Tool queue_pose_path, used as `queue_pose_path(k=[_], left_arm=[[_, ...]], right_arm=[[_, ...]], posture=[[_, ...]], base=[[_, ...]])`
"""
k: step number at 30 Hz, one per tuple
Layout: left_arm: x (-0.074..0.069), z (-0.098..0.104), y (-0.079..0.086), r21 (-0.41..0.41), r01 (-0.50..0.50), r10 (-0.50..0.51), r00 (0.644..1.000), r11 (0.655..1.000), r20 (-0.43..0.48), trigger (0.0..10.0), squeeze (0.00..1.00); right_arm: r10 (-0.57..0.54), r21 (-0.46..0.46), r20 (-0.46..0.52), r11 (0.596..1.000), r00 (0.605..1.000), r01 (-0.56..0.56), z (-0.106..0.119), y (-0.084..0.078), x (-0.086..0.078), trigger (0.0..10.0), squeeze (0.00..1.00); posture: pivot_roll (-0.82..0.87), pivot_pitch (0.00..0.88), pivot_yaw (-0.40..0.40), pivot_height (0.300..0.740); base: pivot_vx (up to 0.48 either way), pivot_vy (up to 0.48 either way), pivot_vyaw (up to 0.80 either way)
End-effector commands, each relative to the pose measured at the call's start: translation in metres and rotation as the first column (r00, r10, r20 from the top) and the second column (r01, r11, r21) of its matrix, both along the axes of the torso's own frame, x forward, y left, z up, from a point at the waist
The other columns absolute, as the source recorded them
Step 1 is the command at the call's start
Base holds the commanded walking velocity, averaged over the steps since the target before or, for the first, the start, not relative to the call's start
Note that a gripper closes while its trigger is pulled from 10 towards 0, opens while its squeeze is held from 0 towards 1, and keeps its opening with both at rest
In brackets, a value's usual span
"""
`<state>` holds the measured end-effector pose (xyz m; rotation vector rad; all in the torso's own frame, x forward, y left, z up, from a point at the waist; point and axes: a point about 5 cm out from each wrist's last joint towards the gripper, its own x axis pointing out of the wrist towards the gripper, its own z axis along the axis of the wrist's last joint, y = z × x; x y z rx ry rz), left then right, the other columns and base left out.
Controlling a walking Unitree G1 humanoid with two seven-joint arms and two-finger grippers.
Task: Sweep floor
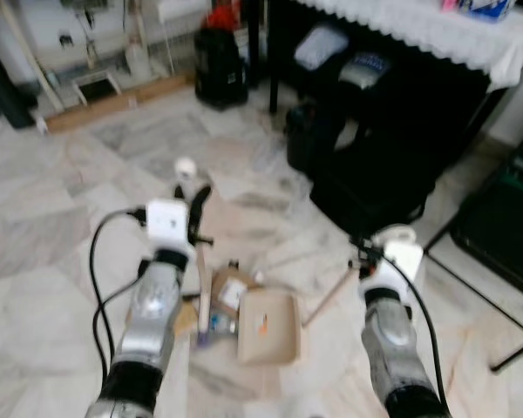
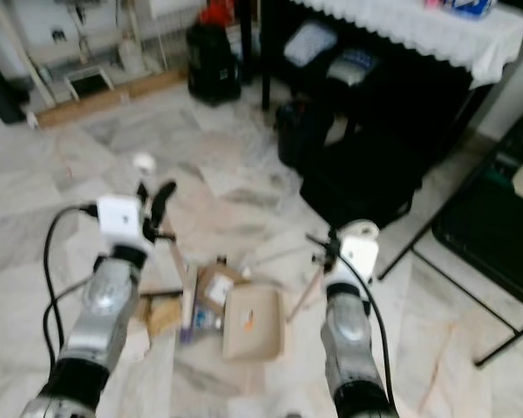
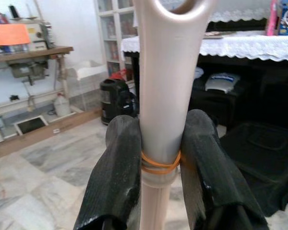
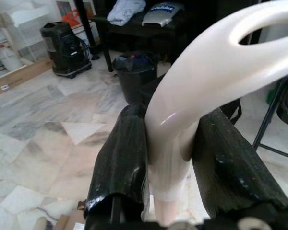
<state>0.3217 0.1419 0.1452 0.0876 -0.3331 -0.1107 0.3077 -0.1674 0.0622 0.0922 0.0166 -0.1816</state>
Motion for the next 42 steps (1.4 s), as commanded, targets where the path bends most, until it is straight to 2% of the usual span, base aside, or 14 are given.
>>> queue_pose_path(k=[1,7,14,17,18,25,29,35,42], left_arm=[[-0.001,0.003,0.006,-0.001,-0.006,0.006,0.999,1.0,0.033,10.0,0.0],[-0.001,-0.003,0.011,0.044,-0.008,0.007,1.0,0.999,0.02,10.0,0.0],[-0.002,-0.012,0.015,0.051,-0.016,0.016,1.0,0.999,-0.006,10.0,0.0],[-0.001,-0.012,0.015,0.051,-0.016,0.016,1.0,0.999,-0.009,10.0,0.0],[0.0,-0.015,0.016,0.051,-0.016,0.017,1.0,0.999,-0.018,10.0,0.0],[0.003,-0.024,0.02,0.069,-0.022,0.025,0.999,0.997,-0.047,10.0,0.0],[0.005,-0.023,0.021,0.093,-0.029,0.032,0.999,0.995,-0.032,10.0,0.0],[0.009,-0.023,0.018,0.113,-0.025,0.028,0.999,0.993,-0.024,10.0,0.0],[0.009,-0.036,0.011,0.104,0.014,-0.007,0.998,0.995,-0.068,10.0,0.0]], right_arm=[[-0.008,-0.016,0.025,1.0,1.0,0.008,0.005,-0.003,0.0,10.0,0.0],[-0.024,-0.051,-0.045,0.998,0.999,0.021,-0.003,-0.01,-0.001,10.0,0.0],[-0.067,-0.124,-0.176,0.991,0.982,0.045,-0.017,-0.023,-0.001,10.0,0.0],[-0.07,-0.127,-0.185,0.991,0.98,0.047,-0.018,-0.025,-0.001,10.0,0.0],[-0.08,-0.125,-0.198,0.991,0.977,0.056,-0.02,-0.03,0.0,10.0,0.0],[-0.087,-0.124,-0.203,0.99,0.975,0.063,-0.021,-0.033,-0.001,10.0,0.0],[-0.086,-0.123,-0.201,0.99,0.976,0.062,-0.021,-0.032,-0.001,10.0,0.0],[-0.078,-0.126,-0.198,0.991,0.977,0.053,-0.022,-0.03,-0.002,10.0,0.0],[-0.066,-0.129,-0.188,0.991,0.98,0.042,-0.022,-0.028,-0.003,10.0,0.0]], posture=[[-0.05,0.086,-0.014,0.74],[-0.06,0.089,-0.016,0.74],[-0.06,0.093,-0.016,0.74],[-0.07,0.096,-0.017,0.74],[-0.07,0.097,-0.018,0.74],[-0.07,0.104,-0.019,0.74],[-0.07,0.109,-0.019,0.74],[-0.07,0.109,-0.019,0.74],[-0.08,0.121,-0.02,0.74]], base=[[0.0,0.0,0.0],[0.0,0.0,0.0],[0.0,0.0,0.0],[0.0,0.0,0.0],[0.0,0.0,0.0],[0.0,0.0,0.0],[0.0,0.0,0.0],[0.0,0.0,0.0],[0.0,0.0,0.0]])
